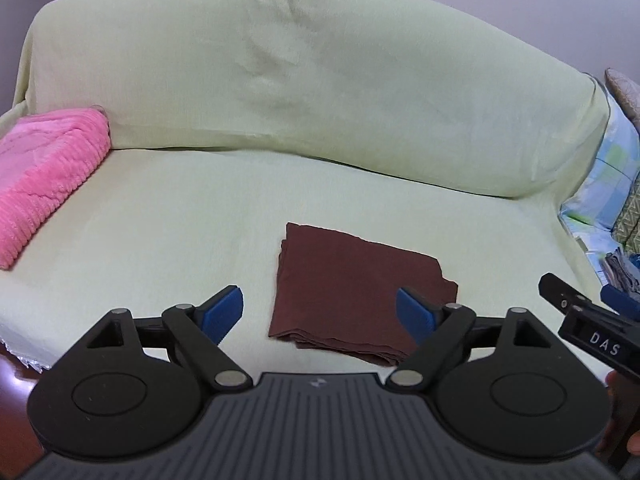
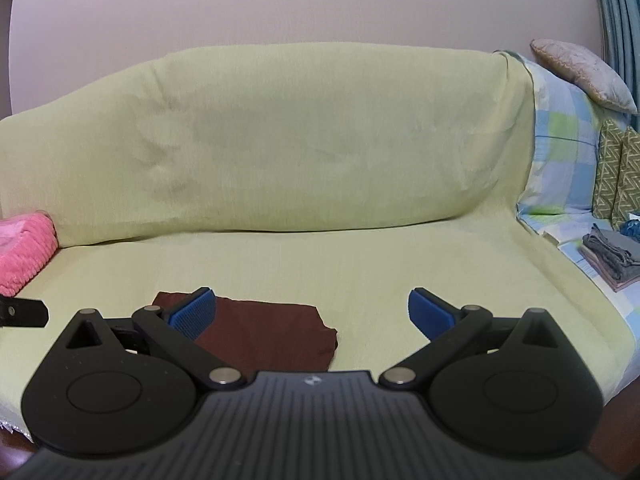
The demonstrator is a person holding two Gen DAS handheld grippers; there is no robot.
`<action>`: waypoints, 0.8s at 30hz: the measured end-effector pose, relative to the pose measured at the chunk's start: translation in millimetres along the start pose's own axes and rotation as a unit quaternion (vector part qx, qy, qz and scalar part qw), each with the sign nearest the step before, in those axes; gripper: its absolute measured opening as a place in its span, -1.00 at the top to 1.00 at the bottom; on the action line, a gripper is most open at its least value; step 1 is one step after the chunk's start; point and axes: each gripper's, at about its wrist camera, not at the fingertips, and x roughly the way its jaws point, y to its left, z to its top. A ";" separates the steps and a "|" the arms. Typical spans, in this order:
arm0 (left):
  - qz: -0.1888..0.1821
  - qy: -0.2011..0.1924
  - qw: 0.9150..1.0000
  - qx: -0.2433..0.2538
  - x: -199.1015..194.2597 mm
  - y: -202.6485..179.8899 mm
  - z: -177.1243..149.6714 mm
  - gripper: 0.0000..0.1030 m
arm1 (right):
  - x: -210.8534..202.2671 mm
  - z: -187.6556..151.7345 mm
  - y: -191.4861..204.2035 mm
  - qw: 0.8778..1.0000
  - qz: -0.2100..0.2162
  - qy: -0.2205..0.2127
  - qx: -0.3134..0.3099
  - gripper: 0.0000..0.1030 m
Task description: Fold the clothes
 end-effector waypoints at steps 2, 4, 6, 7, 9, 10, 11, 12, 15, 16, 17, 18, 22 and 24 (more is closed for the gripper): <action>0.019 -0.009 1.000 0.022 -2.7 -5.5 -0.4 -0.67 | -4.6 0.2 -1.9 1.000 0.013 0.001 0.007 -0.97; 0.029 -0.016 0.999 0.035 -2.8 -10.7 -1.8 -0.70 | -7.7 0.5 -4.9 0.999 0.038 0.010 0.014 -0.97; 0.029 -0.016 0.999 0.034 -1.5 -13.4 -2.6 -0.74 | -8.6 0.7 -7.3 0.998 0.054 0.020 0.022 -0.97; 0.025 -0.014 0.999 0.030 -0.3 -14.0 -3.0 -0.77 | -7.7 0.4 -7.4 0.998 0.049 0.023 0.023 -0.97; 0.014 -0.006 1.000 0.019 3.9 -14.9 -4.7 -0.81 | -5.1 -0.7 -7.2 0.998 0.038 0.032 0.024 -0.97; 0.014 -0.003 1.000 0.016 6.7 -15.9 -6.2 -0.81 | -4.6 -1.9 -6.9 0.998 0.036 0.034 0.023 -0.97; 0.016 0.003 1.000 0.015 11.0 -17.9 -8.3 -0.81 | -4.1 -3.1 -6.6 0.998 0.034 0.036 0.023 -0.97; 0.018 0.008 1.000 0.016 15.6 -21.3 -10.0 -0.81 | -3.5 -4.3 -6.3 0.998 0.033 0.038 0.023 -0.97; 0.017 0.015 1.000 0.020 23.9 -28.5 -12.2 -0.81 | -0.7 -7.3 -5.8 0.998 0.028 0.047 0.020 -0.97; 0.017 0.017 0.999 0.022 27.2 -31.5 -12.8 -0.81 | 0.4 -7.9 -5.9 0.998 0.026 0.048 0.021 -0.97; 0.018 0.018 0.999 0.022 29.3 -33.2 -13.2 -0.80 | 2.1 -8.7 -6.1 0.998 0.023 0.050 0.022 -0.97; 0.019 0.019 0.999 0.022 29.8 -34.1 -13.6 -0.80 | 3.6 -9.1 -6.1 0.998 0.020 0.051 0.023 -0.97; 0.017 0.032 0.999 0.017 37.5 -37.0 -14.5 -0.80 | 7.8 -12.3 -5.0 0.998 0.011 0.054 0.025 -0.97; 0.024 0.036 0.999 0.019 40.7 -37.9 -15.7 -0.80 | 11.6 -14.4 -4.9 0.998 0.008 0.058 0.023 -0.97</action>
